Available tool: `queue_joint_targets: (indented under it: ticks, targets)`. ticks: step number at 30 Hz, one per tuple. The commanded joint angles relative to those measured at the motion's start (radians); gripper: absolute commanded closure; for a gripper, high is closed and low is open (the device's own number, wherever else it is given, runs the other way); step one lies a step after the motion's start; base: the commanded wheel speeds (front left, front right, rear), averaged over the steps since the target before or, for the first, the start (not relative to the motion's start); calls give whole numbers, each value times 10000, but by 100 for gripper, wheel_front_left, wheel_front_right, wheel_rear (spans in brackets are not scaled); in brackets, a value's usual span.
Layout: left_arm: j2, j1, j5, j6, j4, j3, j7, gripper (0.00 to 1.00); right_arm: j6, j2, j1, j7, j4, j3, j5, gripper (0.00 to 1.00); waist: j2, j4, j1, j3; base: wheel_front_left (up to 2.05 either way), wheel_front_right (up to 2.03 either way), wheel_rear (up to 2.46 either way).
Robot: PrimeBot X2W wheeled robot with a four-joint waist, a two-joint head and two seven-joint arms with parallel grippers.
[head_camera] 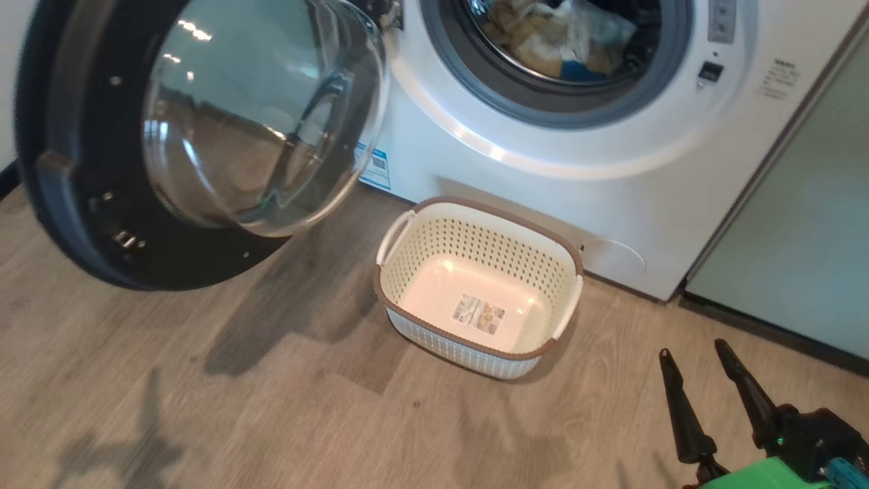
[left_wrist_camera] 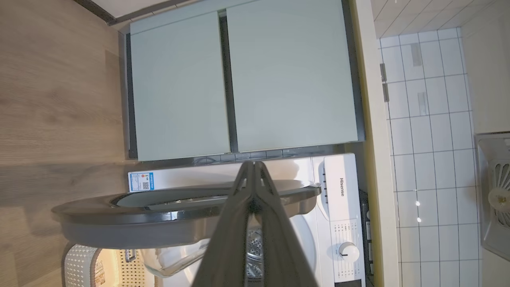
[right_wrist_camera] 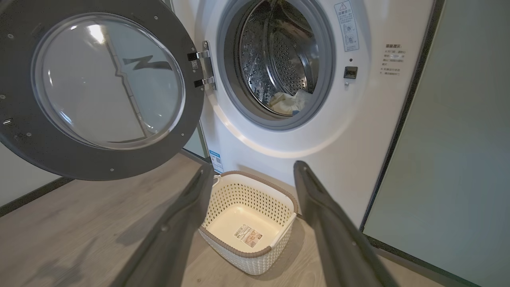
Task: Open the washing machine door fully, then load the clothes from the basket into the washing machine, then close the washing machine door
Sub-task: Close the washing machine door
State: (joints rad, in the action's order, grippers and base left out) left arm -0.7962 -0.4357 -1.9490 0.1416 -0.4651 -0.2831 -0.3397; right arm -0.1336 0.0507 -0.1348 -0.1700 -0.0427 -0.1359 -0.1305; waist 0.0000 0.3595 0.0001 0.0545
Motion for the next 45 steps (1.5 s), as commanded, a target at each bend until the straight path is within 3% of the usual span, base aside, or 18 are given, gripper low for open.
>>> queue_joint_targets:
  ticks: [1, 14, 35, 45]
  targets:
    - [-623, -595, -30, -124, 238, -287, -160, 100, 29, 246, 469, 38, -386, -175, 84, 0, 0, -202, -1, 194, 0, 0, 0]
    - [-364, -1108, 186, -540, -150, 110, -369, 100, 29, 557, 659, 259, -760, -178, 110, 0, 0, -687, -1, 893, 0, 0, 0]
    - [-39, -1419, 461, -880, -785, 503, -638, 100, 29, 705, 805, 433, -848, -182, 106, 0, 0, -861, -1, 1234, 0, 0, 0]
    - [109, -1459, 339, -1103, -698, 742, -1406, 100, 29, 707, 866, 451, -837, -165, 117, 0, 0, -801, -1, 1328, 0, 0, 0]
